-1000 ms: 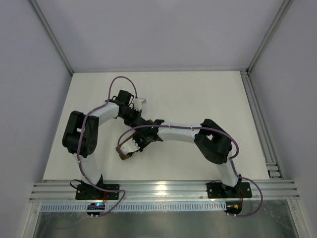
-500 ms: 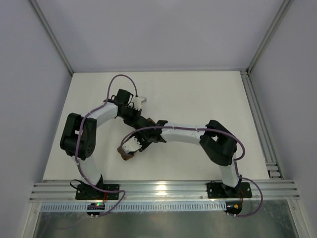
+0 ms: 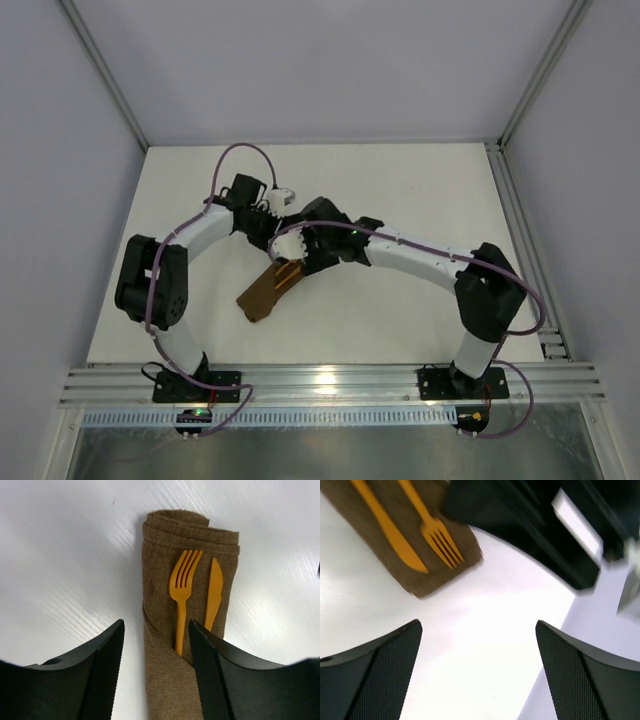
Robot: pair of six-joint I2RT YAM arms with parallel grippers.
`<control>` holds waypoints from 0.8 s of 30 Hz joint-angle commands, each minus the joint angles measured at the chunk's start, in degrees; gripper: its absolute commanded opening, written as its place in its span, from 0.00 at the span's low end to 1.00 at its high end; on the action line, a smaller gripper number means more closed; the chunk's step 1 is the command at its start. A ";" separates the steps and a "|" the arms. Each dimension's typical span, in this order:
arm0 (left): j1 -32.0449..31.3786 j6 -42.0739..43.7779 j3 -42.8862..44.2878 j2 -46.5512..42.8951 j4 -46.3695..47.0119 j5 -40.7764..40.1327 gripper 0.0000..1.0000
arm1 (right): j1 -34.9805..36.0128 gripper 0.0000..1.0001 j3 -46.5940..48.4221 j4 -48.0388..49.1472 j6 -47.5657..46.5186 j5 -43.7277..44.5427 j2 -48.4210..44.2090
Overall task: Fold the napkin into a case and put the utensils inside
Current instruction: Reset both arms
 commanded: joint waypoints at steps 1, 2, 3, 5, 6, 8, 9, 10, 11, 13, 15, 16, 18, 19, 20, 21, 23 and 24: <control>-0.02 2.02 3.66 -3.58 -0.87 2.97 0.57 | -7.16 0.99 -2.38 3.73 11.58 -1.68 -7.28; -0.02 2.11 4.36 -3.32 -1.40 3.59 0.58 | -7.87 0.99 -3.70 6.17 12.19 -1.60 -9.73; -0.11 1.93 4.45 -3.41 -1.58 4.38 0.58 | -8.58 0.99 -6.24 7.68 14.81 -1.42 -10.97; 0.42 0.36 5.33 -4.11 -1.23 4.83 0.58 | -12.52 0.99 -7.40 10.66 20.52 -1.77 -13.78; 0.94 -0.70 5.68 -4.63 -0.36 4.21 0.58 | -14.54 0.99 -7.76 11.64 28.73 -1.86 -14.41; 4.26 -4.74 6.21 -5.86 1.48 -2.62 0.59 | -22.68 0.99 -7.93 14.61 38.08 -1.69 -15.38; 5.59 -5.88 6.39 -7.52 3.58 -6.30 0.59 | -25.60 0.99 -8.11 15.33 42.91 -1.34 -15.99; 6.82 -6.59 6.39 -8.32 4.47 -11.30 0.60 | -28.68 0.99 -8.11 15.51 52.79 -0.72 -16.26; 7.88 -7.20 6.22 -9.11 5.18 -19.35 0.61 | -34.71 0.99 -7.76 14.38 57.42 -0.28 -16.35; 10.78 -6.69 5.43 -11.14 6.41 -27.48 0.62 | -40.55 0.99 -7.06 12.10 71.26 -0.10 -15.56; 13.58 -6.33 4.64 -12.80 6.59 -34.45 0.64 | -47.91 0.99 -5.48 6.92 78.09 -0.01 -14.07; 14.56 -6.33 3.33 -13.33 6.77 -35.94 0.70 | -49.87 0.99 -5.04 5.33 80.81 0.16 -12.32; 16.23 -6.42 1.91 -14.56 6.68 -40.15 0.74 | -54.52 1.00 -4.77 2.16 86.19 1.56 -10.99; 17.37 -6.42 -0.01 -16.05 7.03 -41.74 0.79 | -55.33 0.99 -5.21 2.07 87.33 2.00 -10.38; 17.82 -6.25 -1.16 -16.85 7.29 -43.15 0.84 | -55.69 0.99 -6.52 2.41 88.30 2.79 -10.37; 18.00 -6.16 -2.39 -17.73 7.90 -45.25 0.88 | -55.95 0.99 -7.14 3.03 88.40 3.84 -10.37; 18.26 -5.80 -5.82 -20.10 8.87 -46.24 0.99 | -55.96 0.99 -8.37 3.99 88.84 5.78 -10.55; 19.91 -5.63 -6.78 -20.80 9.05 -46.33 0.99 | -56.04 0.99 -8.55 4.26 89.01 5.96 -10.63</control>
